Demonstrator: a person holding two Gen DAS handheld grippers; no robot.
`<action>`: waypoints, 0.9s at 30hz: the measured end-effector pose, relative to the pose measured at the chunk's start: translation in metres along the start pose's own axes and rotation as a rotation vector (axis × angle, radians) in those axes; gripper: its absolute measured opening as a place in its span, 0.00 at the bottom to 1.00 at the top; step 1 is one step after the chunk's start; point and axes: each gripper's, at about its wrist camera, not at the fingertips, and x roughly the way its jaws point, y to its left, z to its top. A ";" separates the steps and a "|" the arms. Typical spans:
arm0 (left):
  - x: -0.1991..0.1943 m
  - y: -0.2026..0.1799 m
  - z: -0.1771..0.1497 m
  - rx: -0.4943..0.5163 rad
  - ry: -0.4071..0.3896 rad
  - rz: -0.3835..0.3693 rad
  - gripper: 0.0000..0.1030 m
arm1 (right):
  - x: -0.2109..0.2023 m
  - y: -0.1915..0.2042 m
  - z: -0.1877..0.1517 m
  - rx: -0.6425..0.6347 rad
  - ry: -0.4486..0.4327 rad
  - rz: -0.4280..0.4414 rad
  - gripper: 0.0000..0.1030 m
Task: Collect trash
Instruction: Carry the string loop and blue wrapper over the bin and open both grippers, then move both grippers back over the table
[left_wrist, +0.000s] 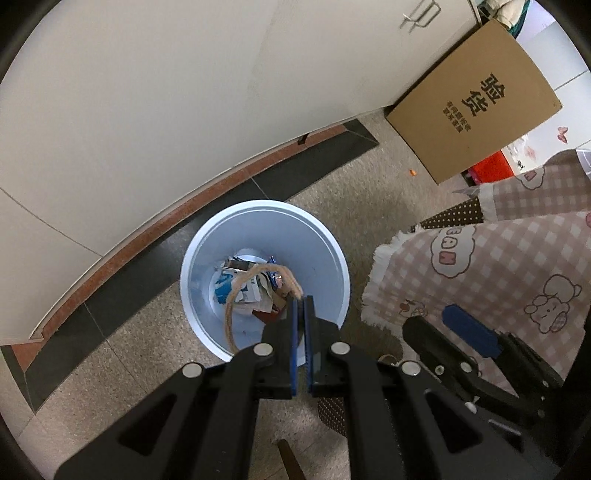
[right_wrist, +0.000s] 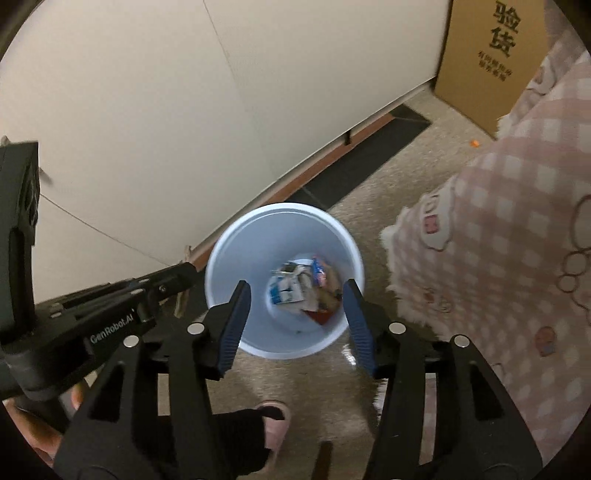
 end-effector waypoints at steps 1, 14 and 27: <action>0.000 -0.003 0.001 0.005 0.001 0.002 0.04 | -0.001 -0.002 -0.001 0.002 -0.006 -0.009 0.50; -0.024 -0.043 0.014 0.062 -0.025 0.010 0.61 | -0.039 -0.028 -0.008 0.050 -0.089 -0.058 0.51; -0.069 -0.038 -0.002 0.055 -0.073 0.027 0.66 | -0.094 -0.020 -0.014 0.073 -0.138 -0.024 0.51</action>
